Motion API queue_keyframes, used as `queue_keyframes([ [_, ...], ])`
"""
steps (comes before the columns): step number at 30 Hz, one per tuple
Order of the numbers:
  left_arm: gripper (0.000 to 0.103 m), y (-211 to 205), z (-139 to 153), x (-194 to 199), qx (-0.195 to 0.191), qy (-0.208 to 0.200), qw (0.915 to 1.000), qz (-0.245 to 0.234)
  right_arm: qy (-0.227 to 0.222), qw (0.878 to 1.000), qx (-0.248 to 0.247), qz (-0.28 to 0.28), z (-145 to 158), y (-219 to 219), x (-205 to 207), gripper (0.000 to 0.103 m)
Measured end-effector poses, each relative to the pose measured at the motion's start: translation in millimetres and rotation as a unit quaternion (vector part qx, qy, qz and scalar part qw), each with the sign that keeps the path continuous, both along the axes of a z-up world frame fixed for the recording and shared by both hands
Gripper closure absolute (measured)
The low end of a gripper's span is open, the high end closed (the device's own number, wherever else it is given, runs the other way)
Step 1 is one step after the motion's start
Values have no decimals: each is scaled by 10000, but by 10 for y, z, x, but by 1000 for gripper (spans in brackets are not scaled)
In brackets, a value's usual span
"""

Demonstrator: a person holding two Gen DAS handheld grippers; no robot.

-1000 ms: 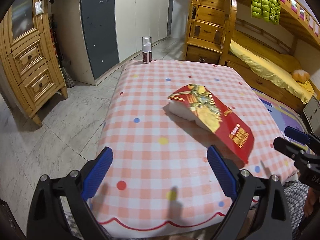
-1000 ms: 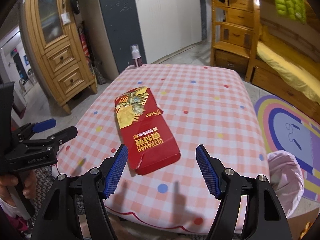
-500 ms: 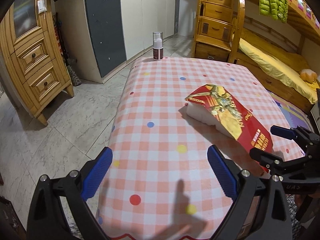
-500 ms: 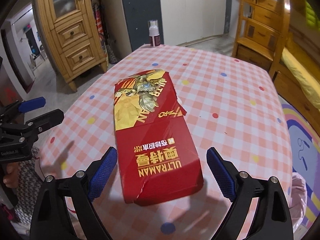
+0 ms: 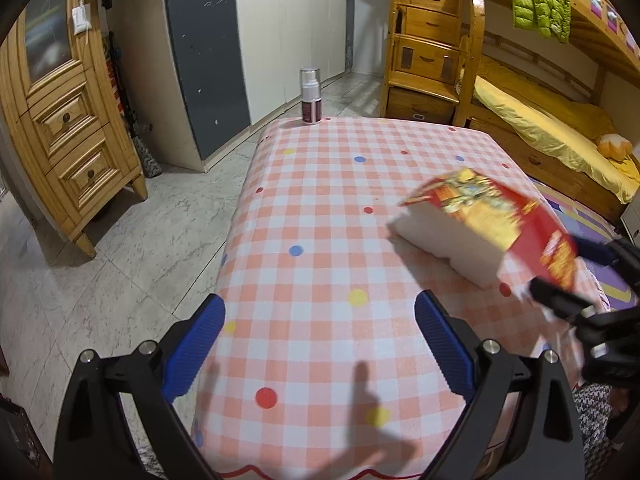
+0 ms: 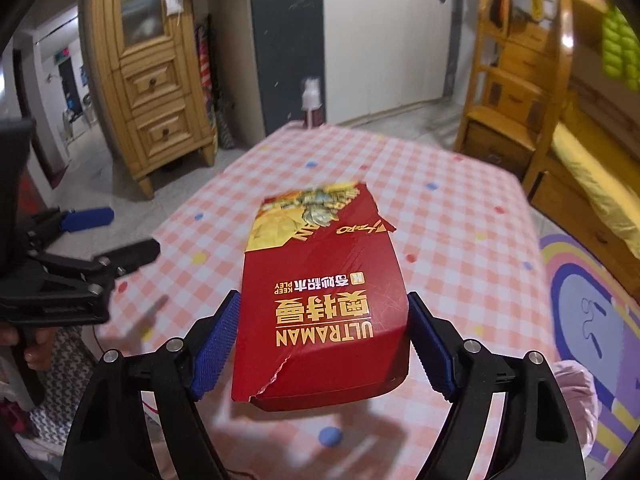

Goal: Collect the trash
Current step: 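Grasp the red Ultraman packet with the right gripper and lift it, then grasp the white foam block with the left gripper while the right holds the packet, then drop the red packet and foam block into the wastebasket with both grippers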

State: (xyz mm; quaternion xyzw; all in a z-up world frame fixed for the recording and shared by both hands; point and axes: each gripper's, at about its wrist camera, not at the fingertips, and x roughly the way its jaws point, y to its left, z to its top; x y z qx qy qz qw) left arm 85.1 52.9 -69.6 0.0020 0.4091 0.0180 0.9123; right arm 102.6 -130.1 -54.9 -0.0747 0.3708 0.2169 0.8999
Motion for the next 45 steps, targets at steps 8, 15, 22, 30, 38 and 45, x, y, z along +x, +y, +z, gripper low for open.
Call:
queue_keyframes([
  [8, 10, -326, -59, 138, -85, 46, 9988, -481, -465, 9965, 367, -584, 282, -410, -119, 23],
  [15, 11, -781, -92, 86, -145, -21, 9928, -1188, -694, 9912, 284, -1094, 353, -727, -126, 23],
  [22, 27, -1242, -217, 159, -150, 88, 9842, -1762, -576, 9869, 410, -1449, 270, -1032, -174, 23],
  [30, 56, -1397, -390, 390, 60, 308, 9858, -1648, -545, 9845, 570, -1567, 284, -1173, -263, 23],
  [38, 64, -1362, -21, 120, -208, -66, 9821, -1872, -736, 9809, 617, -1690, 400, -1291, -480, 23],
  [45, 64, -1760, 350, -156, -291, -500, 9692, -2394, -856, 9708, 559, -2173, 485, -1606, -804, 23],
])
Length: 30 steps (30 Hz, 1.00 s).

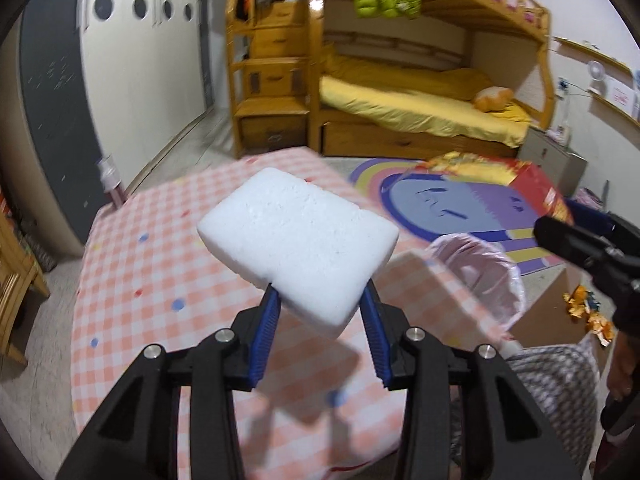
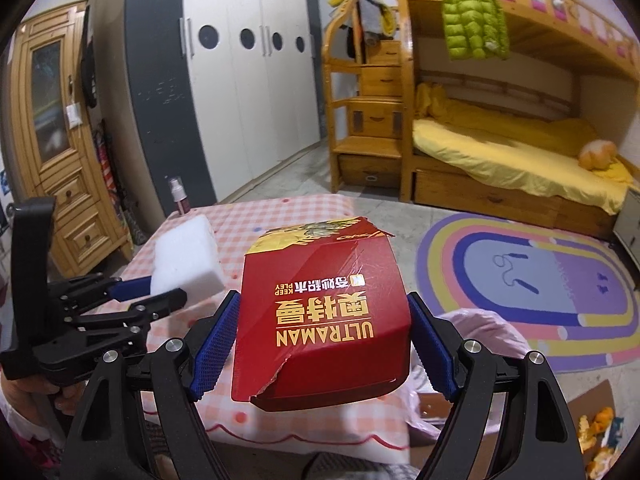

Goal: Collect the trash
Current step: 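Drop the red packet and foam block into the wastebasket with both grippers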

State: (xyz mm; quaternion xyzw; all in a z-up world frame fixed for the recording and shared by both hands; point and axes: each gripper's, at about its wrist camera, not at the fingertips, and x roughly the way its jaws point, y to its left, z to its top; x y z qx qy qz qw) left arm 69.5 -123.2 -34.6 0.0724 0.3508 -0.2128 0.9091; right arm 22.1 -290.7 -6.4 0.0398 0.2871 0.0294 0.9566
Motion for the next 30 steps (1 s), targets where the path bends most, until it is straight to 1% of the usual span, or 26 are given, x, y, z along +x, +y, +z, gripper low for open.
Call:
queue_keyframes([
  [4, 63, -370, 41, -72, 64, -80, 9992, -396, 44, 9991, -43, -429, -29, -305, -180, 23],
  [7, 63, -632, 29, -121, 90, -67, 9977, -672, 130, 9967, 19, -801, -90, -604, -291, 23],
  [11, 63, -936, 1, -153, 144, -68, 9955, -934, 301, 9925, -20, -1181, -213, -899, -307, 22],
  [18, 62, -1182, -61, -108, 203, -27, 9940, -1072, 473, 9884, -14, -1441, -446, -1210, -57, 21],
  [20, 62, -1228, -84, -79, 221, 0, 9939, -1080, 532, 9875, 17, -1482, -525, -1291, 31, 20],
  [22, 62, -1282, -108, -48, 247, 28, 9937, -1093, 656, 9853, 15, -1575, -617, -1357, 117, 15],
  [23, 62, -1306, -120, -37, 256, 42, 9935, -1107, 667, 9846, 21, -1614, -629, -1376, 134, 15],
  [26, 62, -1367, -156, -3, 284, 74, 9928, -1160, 616, 9840, 138, -1669, -650, -1451, 102, 14],
  [30, 61, -1500, -230, 7, 340, 141, 9907, -1311, 513, 9824, 195, -1785, -600, -1540, -11, 14],
])
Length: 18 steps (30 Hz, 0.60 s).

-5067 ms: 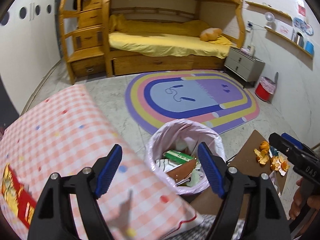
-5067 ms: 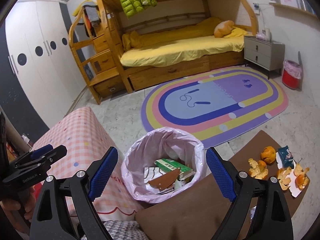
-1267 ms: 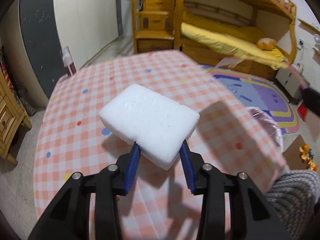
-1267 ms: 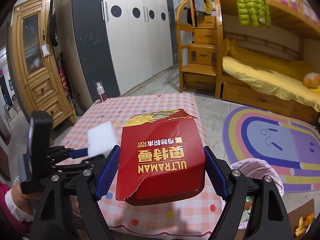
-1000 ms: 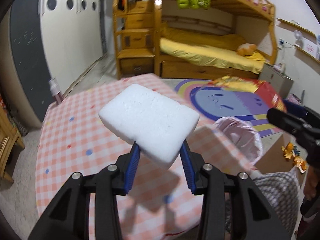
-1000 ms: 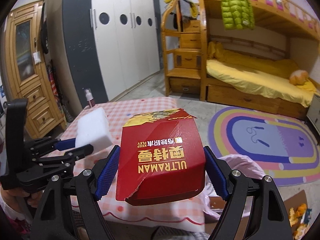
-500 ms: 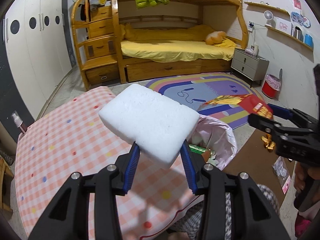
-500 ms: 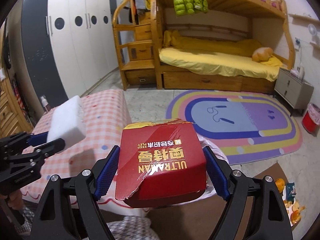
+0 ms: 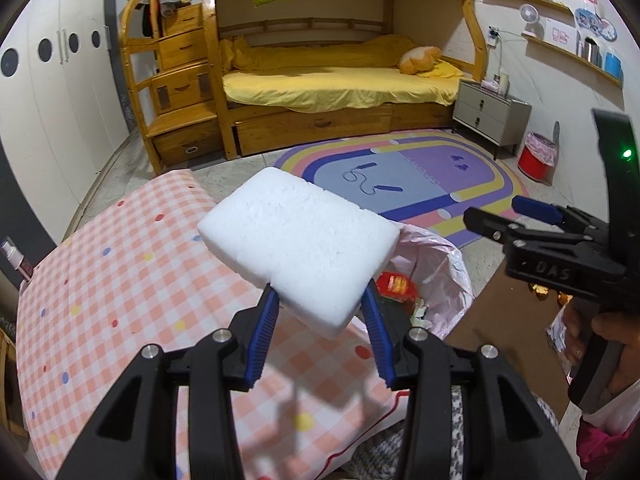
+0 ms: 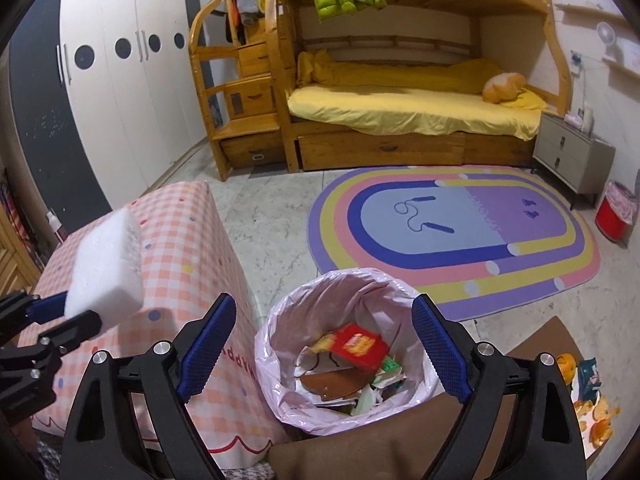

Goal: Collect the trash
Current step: 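Drop the red packet and foam block into the wastebasket with both grippers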

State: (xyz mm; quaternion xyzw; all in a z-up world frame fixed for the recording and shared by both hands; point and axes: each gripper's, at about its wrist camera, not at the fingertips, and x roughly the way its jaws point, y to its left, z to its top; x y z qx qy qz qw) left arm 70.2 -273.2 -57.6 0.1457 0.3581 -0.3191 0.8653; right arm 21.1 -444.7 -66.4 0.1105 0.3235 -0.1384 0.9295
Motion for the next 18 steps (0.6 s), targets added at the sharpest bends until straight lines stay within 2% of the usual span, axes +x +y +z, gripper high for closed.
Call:
queue_keyframes([
  [9, 60, -562, -131, -57, 130, -19, 9979, -640, -493, 9969, 181, -585, 228, -297, -414, 14],
  [13, 57, -820, -147, -57, 35, -12, 9959, -900, -623, 9949, 197, -762, 291, -416, -534, 14],
  [14, 55, -872, -147, -54, -17, 9, 9953, -971, -635, 9946, 199, -792, 299, -441, -554, 14],
  [16, 31, -941, -158, -59, -70, 34, 9941, -1084, -630, 9943, 198, -837, 302, -474, -575, 14],
  [18, 25, -945, -166, -77, -98, -43, 9945, -1046, -605, 9941, 199, -873, 289, -493, -593, 14],
])
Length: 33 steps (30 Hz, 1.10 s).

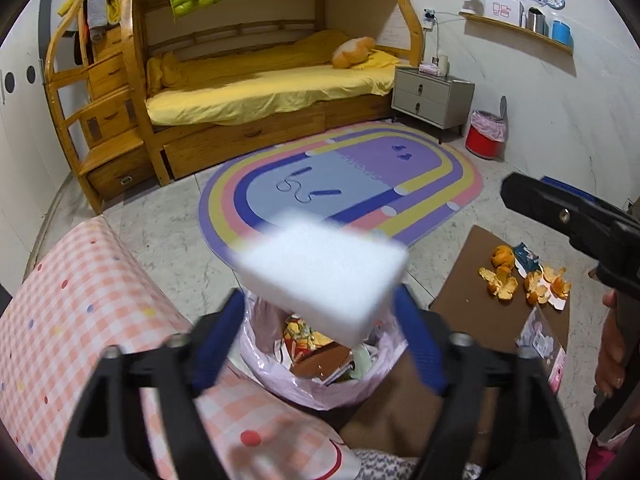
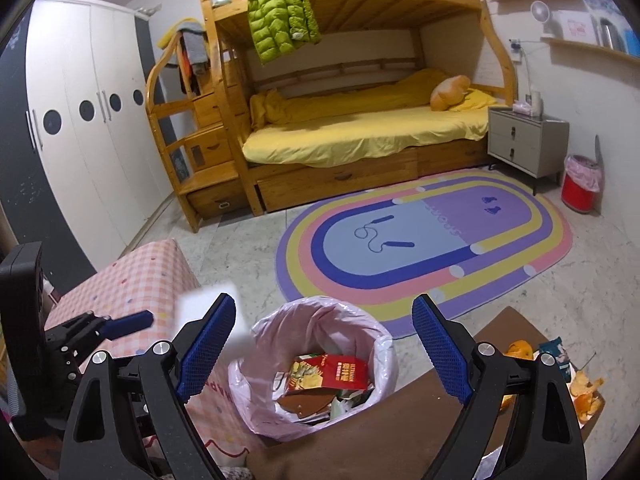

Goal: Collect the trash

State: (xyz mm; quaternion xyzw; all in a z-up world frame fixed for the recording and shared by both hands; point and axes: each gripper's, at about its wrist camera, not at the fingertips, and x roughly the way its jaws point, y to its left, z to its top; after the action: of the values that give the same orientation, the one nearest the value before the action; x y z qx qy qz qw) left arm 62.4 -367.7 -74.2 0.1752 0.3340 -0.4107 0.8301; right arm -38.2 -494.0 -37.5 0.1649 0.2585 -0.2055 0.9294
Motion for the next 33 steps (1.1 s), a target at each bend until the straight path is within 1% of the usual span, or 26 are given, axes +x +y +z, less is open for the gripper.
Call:
queue_keyframes([
  [3, 24, 73, -16, 13, 95, -20, 9999, 120, -5, 10000, 54, 12, -12, 21, -14, 14],
  [7, 23, 355, 3, 86, 166, 29, 9984, 535, -62, 9998, 127, 157, 33, 134, -36, 14],
  [11, 21, 703, 96, 141, 179, 84, 9948, 1003, -127, 9993, 103, 342, 133, 308, -69, 14],
  [14, 19, 915, 206, 123, 133, 93, 9923, 1229, -147, 9985, 84, 519, 232, 469, -91, 14],
  [17, 12, 1107, 336, 65, 113, 25, 9891, 1470, -124, 9976, 56, 686, 336, 647, -120, 13],
  [18, 7, 1175, 383, 41, 121, -23, 9875, 1574, -106, 9973, 40, 730, 374, 716, -129, 13],
  [22, 7, 1435, 511, -32, 256, -151, 9809, 1923, -28, 9959, 81, 902, 492, 932, -150, 12],
  [24, 7, 1597, 545, -59, 318, -37, 9774, 2087, 4, 9949, -9, 1010, 565, 1081, -169, 11],
  [26, 7, 1791, 579, -100, 291, 78, 9725, 2308, 122, 9930, -181, 1162, 634, 1272, -174, 10],
  [28, 7, 1996, 607, -138, 262, 172, 9663, 2556, 183, 9905, -232, 1340, 690, 1423, -174, 10],
  [30, 7, 2221, 644, -181, 280, 270, 9572, 2867, 213, 9883, -172, 1498, 728, 1538, -182, 10],
  [33, 7, 2520, 738, -280, 293, 361, 9459, 3212, 253, 9844, -57, 1741, 811, 1736, -193, 10],
])
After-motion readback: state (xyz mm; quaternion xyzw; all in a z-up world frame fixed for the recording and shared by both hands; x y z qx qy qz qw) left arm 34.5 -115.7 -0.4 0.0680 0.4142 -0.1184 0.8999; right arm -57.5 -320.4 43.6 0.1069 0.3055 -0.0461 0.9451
